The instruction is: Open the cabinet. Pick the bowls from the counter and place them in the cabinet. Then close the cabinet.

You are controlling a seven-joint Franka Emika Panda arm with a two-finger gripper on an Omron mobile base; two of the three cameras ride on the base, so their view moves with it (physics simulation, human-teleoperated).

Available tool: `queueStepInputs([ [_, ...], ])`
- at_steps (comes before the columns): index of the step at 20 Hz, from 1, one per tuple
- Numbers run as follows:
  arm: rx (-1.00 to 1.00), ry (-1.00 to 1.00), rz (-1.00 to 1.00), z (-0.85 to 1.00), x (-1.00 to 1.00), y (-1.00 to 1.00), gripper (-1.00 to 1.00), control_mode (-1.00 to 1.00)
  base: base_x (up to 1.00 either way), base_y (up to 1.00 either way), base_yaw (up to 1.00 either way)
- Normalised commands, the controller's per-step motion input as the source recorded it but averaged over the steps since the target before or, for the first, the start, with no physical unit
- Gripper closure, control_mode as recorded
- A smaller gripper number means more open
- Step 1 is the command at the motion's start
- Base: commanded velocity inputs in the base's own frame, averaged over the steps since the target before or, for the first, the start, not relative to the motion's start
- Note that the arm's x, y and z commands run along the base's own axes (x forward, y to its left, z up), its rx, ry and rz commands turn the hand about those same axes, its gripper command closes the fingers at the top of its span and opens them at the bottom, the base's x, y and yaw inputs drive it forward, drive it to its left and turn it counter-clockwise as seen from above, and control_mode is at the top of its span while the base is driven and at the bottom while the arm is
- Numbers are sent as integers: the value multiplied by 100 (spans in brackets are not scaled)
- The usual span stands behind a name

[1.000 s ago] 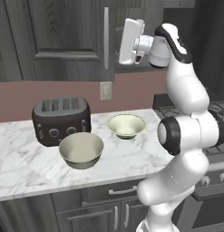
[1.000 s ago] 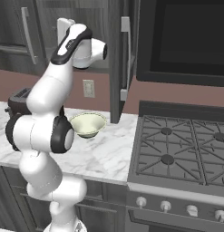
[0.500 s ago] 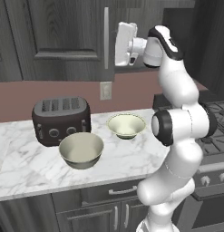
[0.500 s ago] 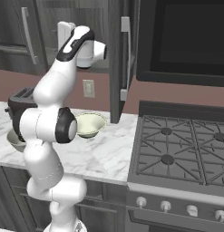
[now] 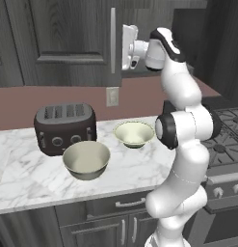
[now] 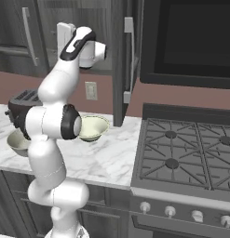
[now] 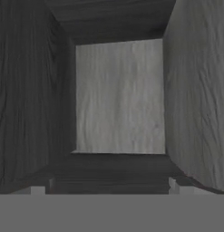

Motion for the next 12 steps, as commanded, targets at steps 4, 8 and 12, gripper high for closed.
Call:
queueStepInputs([
  [4,24,7,14,7,-61,0,-100,-100,0,0,0],
  [8,19,9,18,1,-74,25,-100,-100,0,0,0],
  [12,3,4,14,-4,-76,79,-100,-100,0,0,0],
])
